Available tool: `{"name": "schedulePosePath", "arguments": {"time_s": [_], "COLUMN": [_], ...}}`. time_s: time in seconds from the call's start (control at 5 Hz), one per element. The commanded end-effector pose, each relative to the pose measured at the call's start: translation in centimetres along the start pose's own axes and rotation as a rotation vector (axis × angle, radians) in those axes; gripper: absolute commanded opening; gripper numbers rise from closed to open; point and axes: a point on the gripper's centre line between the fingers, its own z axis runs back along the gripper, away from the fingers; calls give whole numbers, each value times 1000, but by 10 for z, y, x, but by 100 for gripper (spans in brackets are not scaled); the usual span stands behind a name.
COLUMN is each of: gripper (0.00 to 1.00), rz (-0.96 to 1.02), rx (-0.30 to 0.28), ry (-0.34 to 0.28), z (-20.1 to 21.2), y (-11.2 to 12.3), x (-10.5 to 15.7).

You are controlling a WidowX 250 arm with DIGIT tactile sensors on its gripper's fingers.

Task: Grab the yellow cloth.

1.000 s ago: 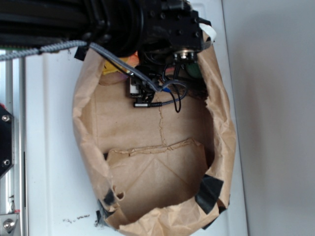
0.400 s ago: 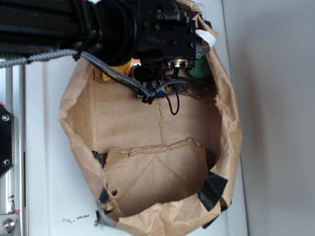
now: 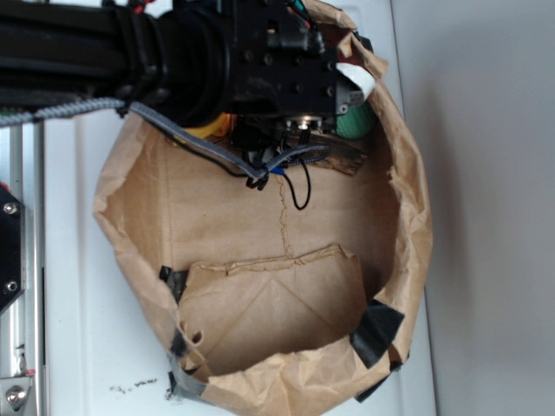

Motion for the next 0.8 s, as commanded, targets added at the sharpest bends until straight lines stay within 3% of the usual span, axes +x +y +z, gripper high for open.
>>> {"name": "schedulePosePath", "arguments": {"time_s": [0.0,0.4,0.6], "gripper": [0,0,0], "rz": [14,-19,-29], "rx": [19,-72,-79], "ry": [-57,-117,-112], "z": [12,43,41], "y": [5,15,21], "x": [3,-28,-41]}}
